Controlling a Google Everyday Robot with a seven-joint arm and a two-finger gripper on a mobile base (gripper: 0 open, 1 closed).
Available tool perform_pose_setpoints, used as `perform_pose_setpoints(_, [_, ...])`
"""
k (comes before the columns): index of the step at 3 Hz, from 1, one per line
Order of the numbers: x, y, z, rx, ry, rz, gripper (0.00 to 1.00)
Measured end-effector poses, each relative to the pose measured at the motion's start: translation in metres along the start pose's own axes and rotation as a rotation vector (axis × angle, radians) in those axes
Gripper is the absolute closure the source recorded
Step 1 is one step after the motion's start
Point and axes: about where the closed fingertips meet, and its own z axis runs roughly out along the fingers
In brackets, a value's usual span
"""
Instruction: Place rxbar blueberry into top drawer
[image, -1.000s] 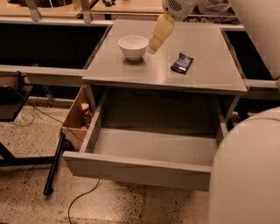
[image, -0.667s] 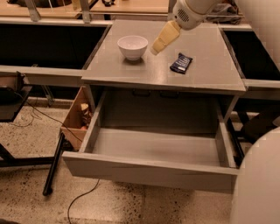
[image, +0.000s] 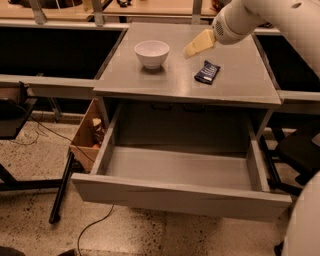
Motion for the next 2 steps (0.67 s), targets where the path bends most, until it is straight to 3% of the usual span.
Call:
perform_pose_setpoints(1, [0.001, -0.02, 0.014, 0.101, 0.058, 0.095, 0.0])
perform_pose_setpoints(2, [0.002, -0.025, 0.028, 0.165, 0.16, 0.117, 0.0])
